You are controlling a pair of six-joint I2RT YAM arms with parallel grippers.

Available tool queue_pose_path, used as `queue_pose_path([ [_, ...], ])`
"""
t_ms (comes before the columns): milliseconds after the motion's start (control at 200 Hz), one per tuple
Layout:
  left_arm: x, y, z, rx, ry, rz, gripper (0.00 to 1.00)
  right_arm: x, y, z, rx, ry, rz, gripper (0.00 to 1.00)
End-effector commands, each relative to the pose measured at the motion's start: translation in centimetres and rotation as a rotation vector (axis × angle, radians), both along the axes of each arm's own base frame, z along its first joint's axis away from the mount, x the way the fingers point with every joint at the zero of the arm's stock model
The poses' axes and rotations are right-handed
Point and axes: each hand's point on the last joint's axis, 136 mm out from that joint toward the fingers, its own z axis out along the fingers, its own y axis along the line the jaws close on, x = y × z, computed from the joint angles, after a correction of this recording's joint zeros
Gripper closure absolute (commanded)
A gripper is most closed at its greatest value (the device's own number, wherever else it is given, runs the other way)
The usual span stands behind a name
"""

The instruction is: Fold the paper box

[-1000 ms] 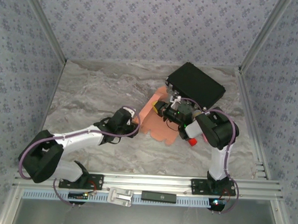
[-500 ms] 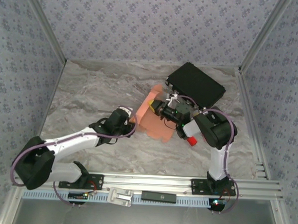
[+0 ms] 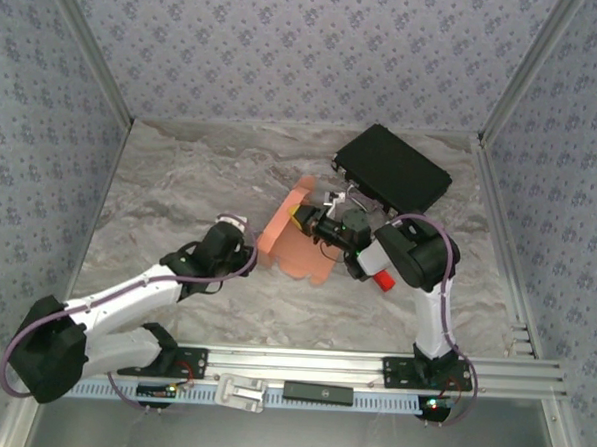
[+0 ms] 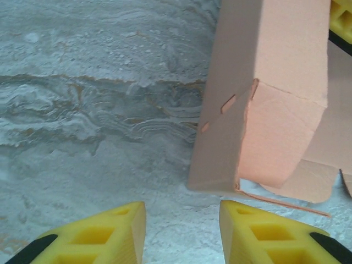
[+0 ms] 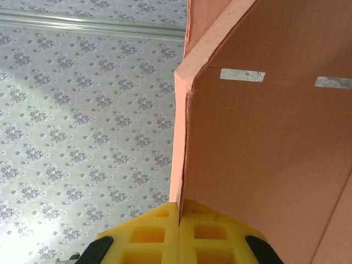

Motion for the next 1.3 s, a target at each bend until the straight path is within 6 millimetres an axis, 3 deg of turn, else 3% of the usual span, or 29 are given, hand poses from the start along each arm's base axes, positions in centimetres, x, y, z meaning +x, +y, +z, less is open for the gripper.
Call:
queue_pose_path([
  [0,-0.7,0.9,-0.3,-0.001,0.025,0.024,0.58,0.2,0.6,-1.2,-0.029,0.0,0.0,1.0],
  [345,-0.1,-0.3,-1.9,0.054,0.043,-0.087,0.6,0.2,0.0,-1.9,-0.033,0.027,-0.004,1.0],
  [590,0.8,-1.4,-0.9,0.016,-0.117,-0.168,0.66,0.1,0.5,-0.9,-0.014,0.018,0.005,1.0],
  [924,0.3,-3.6,-0.9,-0.042,-0.152,-0.272,0.65,0.3,0.8,-0.3,0.003,0.014,0.013,1.0],
  [1294,0.7,-5.4,-1.1,0.021,-0.199,-0.252,0.65,0.2,0.9,0.4,0.014,0.007,0.009,1.0],
])
